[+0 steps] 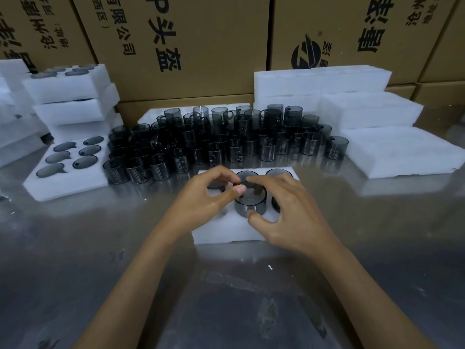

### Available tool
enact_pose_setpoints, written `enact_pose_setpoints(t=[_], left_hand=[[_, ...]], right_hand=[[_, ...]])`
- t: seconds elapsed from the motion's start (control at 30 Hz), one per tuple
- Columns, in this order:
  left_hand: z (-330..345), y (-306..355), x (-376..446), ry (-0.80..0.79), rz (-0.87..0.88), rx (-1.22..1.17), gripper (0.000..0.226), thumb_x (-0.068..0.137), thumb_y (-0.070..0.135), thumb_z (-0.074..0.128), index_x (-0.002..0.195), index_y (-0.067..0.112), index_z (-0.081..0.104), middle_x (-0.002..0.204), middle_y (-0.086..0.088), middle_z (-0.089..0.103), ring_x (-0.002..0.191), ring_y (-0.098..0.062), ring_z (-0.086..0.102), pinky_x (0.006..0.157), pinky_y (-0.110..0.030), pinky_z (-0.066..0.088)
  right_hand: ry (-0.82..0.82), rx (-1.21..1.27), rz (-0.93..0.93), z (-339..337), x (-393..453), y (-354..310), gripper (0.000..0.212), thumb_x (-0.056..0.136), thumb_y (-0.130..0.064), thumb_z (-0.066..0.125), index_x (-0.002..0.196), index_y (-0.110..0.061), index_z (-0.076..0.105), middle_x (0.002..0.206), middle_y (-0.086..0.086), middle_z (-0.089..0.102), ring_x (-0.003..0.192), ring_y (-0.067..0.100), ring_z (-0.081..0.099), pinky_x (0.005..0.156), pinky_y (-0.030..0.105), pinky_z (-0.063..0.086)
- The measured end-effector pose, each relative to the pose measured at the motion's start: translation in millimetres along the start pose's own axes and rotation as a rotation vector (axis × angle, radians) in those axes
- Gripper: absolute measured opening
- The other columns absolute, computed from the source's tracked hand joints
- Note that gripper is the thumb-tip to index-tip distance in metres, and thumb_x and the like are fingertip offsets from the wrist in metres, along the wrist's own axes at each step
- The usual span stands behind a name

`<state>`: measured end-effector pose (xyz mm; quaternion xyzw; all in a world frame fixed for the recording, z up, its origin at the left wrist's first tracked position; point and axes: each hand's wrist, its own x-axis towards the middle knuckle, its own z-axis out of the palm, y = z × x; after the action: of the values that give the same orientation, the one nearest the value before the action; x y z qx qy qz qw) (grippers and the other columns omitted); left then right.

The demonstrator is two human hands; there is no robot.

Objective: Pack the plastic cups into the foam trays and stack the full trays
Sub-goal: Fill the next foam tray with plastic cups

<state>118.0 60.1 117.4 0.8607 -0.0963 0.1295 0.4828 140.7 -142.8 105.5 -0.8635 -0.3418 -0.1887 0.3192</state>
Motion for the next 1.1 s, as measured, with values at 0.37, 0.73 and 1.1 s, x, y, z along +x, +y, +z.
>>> enact_pose_setpoints(t=[0.37,0.73,1.1], left_hand=[[2.5,6.2,-1.0,-0.030,-0.033,0.129,0.020,0.092,0.034,0.065,0.107,0.024,0.074,0.104,0.008,0.071,0.106,-0.008,0.061,0.099,-0.038,0.047],[-2.7,4.7,-4.0,-0.150,-0.014,0.222,0.038,0.075,0.053,0.068,0.112,0.045,0.071,0.142,0.026,0.048,0.141,0.001,0.031,0.121,-0.044,0.022],[-3.8,1.3,-3.1,-0.153,-0.045,0.345,0.039,0.061,0.078,0.053,0.097,0.066,0.059,0.152,0.024,0.037,0.149,-0.002,0.009,0.122,-0.049,0.007]], right_hand=[[0.036,0.042,0.041,0.2,2.4,8.1,0.040,0.084,-0.038,0.060,0.118,-0.024,0.074,0.117,-0.013,0.064,0.117,0.009,0.048,0.103,0.035,0.041],[-0.049,-0.045,0.050,3.1,1.6,12.9,0.045,0.082,-0.053,0.058,0.119,-0.032,0.073,0.133,-0.024,0.058,0.132,0.003,0.035,0.101,0.004,0.007],[-0.070,-0.140,0.018,5.1,0.6,12.6,0.039,0.088,-0.049,0.063,0.121,-0.031,0.071,0.136,-0.019,0.058,0.137,0.008,0.034,0.106,0.020,0.017]])
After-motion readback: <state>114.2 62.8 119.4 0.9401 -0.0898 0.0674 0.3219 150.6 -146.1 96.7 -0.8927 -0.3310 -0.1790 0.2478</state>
